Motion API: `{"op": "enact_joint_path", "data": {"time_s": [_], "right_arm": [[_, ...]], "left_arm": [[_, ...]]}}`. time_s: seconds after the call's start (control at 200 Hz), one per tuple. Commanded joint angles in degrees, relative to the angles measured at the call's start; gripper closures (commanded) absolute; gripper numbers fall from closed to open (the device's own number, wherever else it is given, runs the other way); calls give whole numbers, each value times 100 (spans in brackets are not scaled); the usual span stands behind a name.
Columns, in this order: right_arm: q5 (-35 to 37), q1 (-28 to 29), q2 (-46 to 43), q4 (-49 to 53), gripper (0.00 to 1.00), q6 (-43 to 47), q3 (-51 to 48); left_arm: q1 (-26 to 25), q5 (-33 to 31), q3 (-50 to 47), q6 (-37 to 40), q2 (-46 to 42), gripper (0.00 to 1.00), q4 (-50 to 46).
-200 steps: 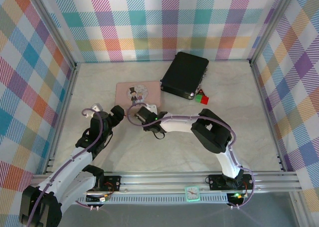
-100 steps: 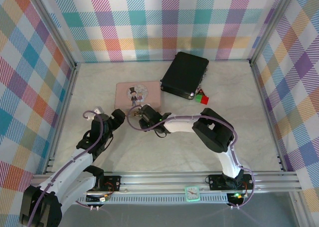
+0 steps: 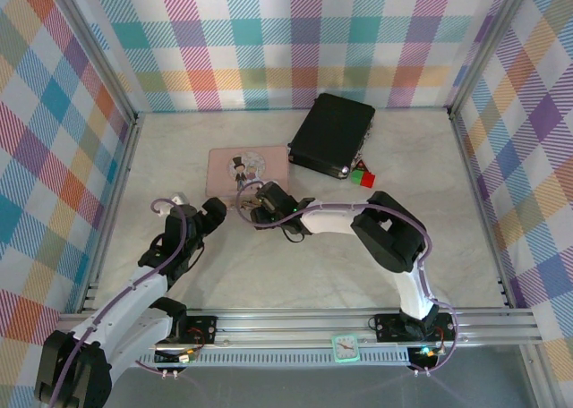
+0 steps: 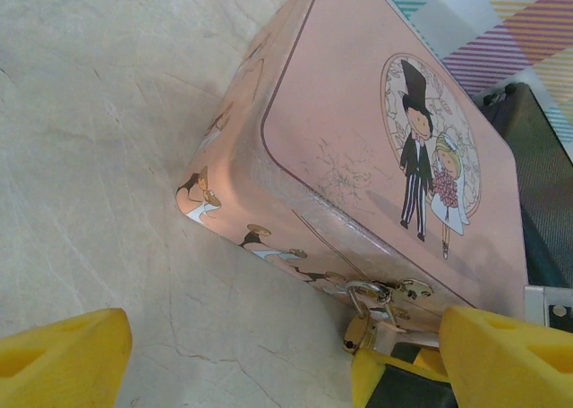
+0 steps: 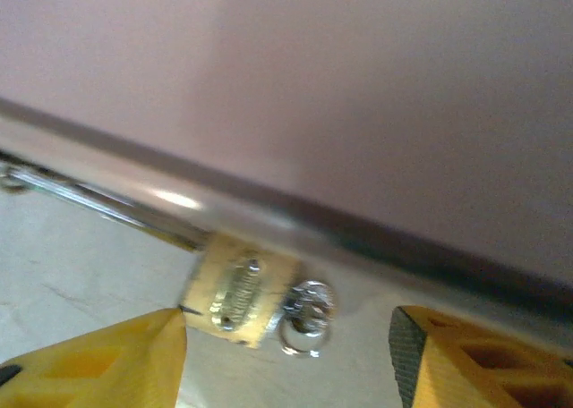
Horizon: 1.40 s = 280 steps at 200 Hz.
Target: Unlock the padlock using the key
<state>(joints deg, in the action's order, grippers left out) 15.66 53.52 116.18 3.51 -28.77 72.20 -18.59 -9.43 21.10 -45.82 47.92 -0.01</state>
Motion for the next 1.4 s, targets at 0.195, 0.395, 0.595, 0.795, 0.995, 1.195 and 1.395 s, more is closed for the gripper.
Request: {"op": "enact_joint_path", "data": {"time_s": [0.195,0.395,0.595,0.795,0.995,1.195,1.395], "right_arm": [[-17,5,181,-72,37,-529,272],[-20,16,389,-241,33,-602,499],[293,119,639,159,33,-816,872],[423,193,571,60,30,-888,817],[422,264,194,-28,25,-1059,580],[622,263,532,26,26,-1130,852],[835,263,884,300,31,-1250,1214]], "left_arm": [[66,143,-20,-12,60,12,119],[65,103,-44,-10,-51,12,6],[65,84,-71,-52,-99,12,-34],[66,12,-115,-106,-132,12,-49],[87,-298,-48,-111,-102,11,-73],[458,-286,352,125,433,7,407],[951,34,801,313,1301,7,975]]}}
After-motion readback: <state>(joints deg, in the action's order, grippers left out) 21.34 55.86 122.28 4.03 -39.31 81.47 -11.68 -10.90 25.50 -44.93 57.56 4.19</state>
